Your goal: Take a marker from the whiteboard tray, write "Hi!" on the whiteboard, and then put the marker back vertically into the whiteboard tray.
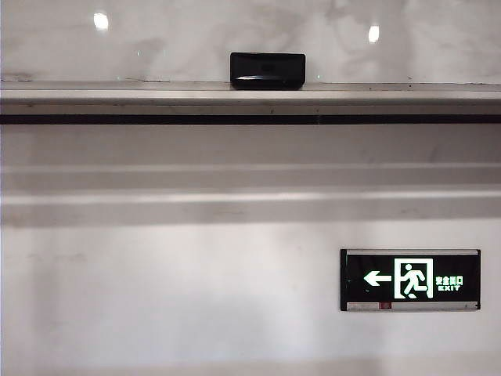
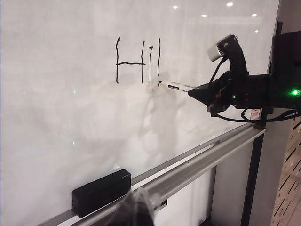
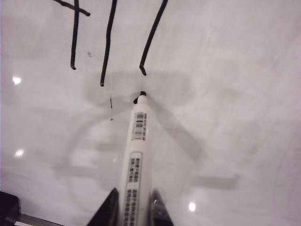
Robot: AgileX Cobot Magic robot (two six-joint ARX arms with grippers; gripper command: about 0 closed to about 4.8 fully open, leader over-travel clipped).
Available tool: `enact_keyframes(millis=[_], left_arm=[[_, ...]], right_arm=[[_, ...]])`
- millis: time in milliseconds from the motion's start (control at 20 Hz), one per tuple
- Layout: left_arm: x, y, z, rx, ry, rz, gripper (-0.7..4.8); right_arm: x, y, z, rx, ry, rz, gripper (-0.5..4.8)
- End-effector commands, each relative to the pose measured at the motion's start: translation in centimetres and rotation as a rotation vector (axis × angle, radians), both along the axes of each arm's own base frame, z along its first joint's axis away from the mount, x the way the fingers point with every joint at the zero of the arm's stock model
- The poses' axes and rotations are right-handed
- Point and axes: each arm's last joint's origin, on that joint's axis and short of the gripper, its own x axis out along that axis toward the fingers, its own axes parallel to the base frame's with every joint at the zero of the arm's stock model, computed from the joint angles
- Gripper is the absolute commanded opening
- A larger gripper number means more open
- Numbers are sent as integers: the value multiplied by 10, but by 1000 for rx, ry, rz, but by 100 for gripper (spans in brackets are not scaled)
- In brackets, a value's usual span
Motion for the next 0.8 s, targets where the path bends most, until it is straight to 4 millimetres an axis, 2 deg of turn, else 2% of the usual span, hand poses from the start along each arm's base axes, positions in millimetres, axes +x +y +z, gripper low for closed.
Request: enact_keyframes(millis=[50,801], left_arm=[[-2,1,3,-7,-17,-7,-6],[-2,1,3,-7,-17,-7,-6]], right_arm=[[-3,-1,3,12,-9,-5,-1],[-1,0,3,21,-13,12,-1]])
